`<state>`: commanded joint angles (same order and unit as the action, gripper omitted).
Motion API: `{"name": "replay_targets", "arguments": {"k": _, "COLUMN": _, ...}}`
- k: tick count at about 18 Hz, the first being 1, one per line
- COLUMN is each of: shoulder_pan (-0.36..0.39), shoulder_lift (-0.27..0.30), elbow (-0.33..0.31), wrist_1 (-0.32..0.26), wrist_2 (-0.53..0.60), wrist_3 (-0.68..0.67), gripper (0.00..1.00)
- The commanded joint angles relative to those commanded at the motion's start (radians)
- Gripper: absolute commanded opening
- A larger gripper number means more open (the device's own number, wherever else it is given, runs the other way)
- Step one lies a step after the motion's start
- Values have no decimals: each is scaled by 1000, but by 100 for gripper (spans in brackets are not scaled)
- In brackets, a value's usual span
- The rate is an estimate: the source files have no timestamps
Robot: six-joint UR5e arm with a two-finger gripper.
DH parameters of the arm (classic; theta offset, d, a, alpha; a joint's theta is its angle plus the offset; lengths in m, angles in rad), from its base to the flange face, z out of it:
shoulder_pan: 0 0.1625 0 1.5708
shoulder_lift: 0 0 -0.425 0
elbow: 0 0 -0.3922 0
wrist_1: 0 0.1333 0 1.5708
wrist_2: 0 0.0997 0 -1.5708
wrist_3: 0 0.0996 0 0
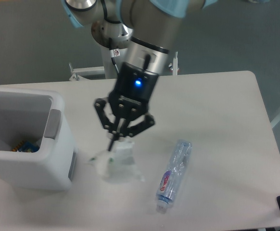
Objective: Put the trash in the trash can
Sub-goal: 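Carry the tissue over the white bin and open the gripper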
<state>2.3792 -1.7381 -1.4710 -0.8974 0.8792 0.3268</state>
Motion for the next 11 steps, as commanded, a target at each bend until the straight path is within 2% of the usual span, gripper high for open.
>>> {"name": "replay_targets", "arguments": {"k": 3, "shoulder_pan": -20, "shoulder_lift": 46, "elbow": -34, "wrist_1": -2, "wrist_2": -22, "wrist_3": -18, "gripper": 0}}
{"name": "replay_targets", "arguments": {"k": 8, "shoulder_pan": -64, "shoulder_lift": 129, "elbow": -135, "wrist_1": 0, "wrist_2": -20, "wrist_3": -20, "gripper": 3}}
{"name": "replay_targets", "arguments": {"k": 11, "shoulder_pan": -95, "shoulder_lift": 158, "elbow": -170, "wrist_1": 0, "wrist_2": -20, "wrist_3": -21, "gripper": 4}}
